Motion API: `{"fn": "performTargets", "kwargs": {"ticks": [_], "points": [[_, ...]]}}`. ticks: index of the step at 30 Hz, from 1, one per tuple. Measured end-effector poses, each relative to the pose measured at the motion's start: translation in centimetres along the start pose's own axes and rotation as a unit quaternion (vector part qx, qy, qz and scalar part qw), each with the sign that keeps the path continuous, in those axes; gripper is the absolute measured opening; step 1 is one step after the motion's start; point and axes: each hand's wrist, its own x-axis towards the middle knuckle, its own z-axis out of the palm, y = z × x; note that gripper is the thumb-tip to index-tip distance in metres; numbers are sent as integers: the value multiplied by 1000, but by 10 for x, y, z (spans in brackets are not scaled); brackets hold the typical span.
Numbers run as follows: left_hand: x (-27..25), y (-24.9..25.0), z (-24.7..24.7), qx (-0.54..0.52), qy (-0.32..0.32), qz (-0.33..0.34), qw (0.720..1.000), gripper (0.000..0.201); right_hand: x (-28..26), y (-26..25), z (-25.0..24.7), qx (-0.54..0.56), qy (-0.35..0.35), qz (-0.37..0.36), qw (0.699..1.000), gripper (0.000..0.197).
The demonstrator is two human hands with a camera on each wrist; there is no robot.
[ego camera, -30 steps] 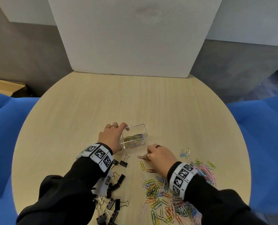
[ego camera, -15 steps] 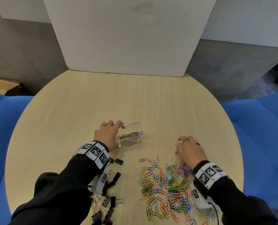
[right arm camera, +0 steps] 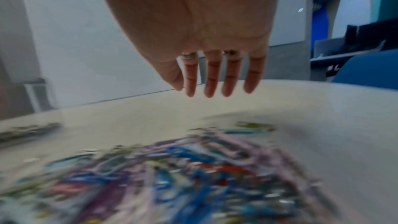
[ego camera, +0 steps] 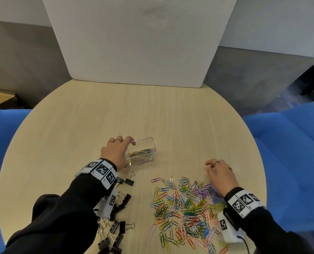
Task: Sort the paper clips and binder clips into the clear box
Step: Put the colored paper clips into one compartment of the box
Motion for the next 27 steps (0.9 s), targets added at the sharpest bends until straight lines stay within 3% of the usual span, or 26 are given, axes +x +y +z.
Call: {"fn": "performTargets", "kwargs": {"ticks": [1,3,6,12,16,19,22,24,27], "points": [[0,0,0,1,1,0,1000,60,1,11,-5,-41,17,39,998,19],[1,0,0,0,1,-1,1000,60,2,29,-10,-90,-12,120,989,25],[1,0,0,2,0,-3,1000,60,1,36,-3,-109,-61,155,980,34],[-1,0,-1,-2,2,-2,1000,60,-7,7,24,-5,-90,13,996,24],[-1,0,-2,-5,1,-2,1000,59,-13,3,17,28,-43,20,998,21],[-2,1,-2,-7,1,-1,1000,59,-26,1,10,-31,-123,44,991,45],[-2,1,-2,-5,0,-4,1000,60,-41,-12,11,-16,-184,-4,983,66],[-3,2,-2,-4,-2,-5,1000,61,-47,-18,16,-8,-196,-36,980,65],[-3,3,-4,-4,-3,-5,1000,62,-49,-22,27,11,-173,-51,984,49]]}}
